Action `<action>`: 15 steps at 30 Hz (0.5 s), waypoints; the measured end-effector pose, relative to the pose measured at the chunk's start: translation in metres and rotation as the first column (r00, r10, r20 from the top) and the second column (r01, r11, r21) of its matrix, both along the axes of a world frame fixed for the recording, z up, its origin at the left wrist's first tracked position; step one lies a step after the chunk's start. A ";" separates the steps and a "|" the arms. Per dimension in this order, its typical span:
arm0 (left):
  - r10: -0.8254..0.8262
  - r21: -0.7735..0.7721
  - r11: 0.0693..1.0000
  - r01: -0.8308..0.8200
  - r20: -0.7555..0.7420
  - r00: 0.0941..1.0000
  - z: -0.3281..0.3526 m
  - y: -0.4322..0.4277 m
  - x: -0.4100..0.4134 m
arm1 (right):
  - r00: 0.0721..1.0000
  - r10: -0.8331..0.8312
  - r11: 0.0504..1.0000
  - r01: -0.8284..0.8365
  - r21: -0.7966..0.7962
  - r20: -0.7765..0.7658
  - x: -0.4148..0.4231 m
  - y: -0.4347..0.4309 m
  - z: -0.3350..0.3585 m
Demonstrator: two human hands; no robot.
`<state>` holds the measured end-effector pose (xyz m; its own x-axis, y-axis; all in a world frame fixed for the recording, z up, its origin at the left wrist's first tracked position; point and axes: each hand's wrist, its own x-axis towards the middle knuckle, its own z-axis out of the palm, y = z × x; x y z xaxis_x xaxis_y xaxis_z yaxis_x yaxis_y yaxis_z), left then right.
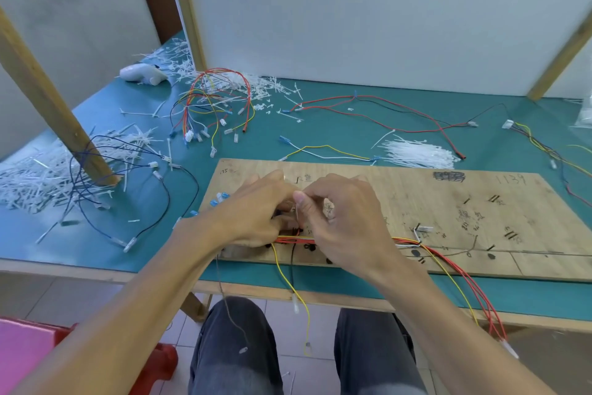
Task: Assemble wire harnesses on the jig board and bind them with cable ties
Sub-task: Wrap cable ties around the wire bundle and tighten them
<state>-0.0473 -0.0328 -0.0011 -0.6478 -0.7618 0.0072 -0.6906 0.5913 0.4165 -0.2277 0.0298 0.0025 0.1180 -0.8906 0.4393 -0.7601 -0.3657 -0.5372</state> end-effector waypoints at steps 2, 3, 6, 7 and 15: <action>-0.006 -0.007 1.000 0.006 0.014 1.000 0.000 0.000 0.000 | 0.999 0.008 1.000 -0.008 0.006 0.046 0.000 0.001 -0.002; 0.002 0.002 1.000 -0.002 0.006 1.000 0.000 0.000 0.000 | 0.996 0.014 1.000 -0.015 0.015 0.090 0.000 0.001 -0.003; 0.009 0.034 0.999 -0.006 -0.070 0.997 0.001 0.003 0.002 | 0.979 -0.006 0.999 -0.004 0.048 0.202 -0.004 0.001 -0.006; 0.009 0.031 1.000 -0.007 -0.084 0.996 0.002 0.003 0.001 | 0.977 -0.022 0.999 0.014 0.040 0.212 -0.004 0.002 -0.008; 0.028 0.016 0.999 -0.028 -0.012 1.000 0.003 0.006 -0.004 | 0.977 -0.008 0.998 0.022 -0.065 0.213 0.008 0.008 -0.013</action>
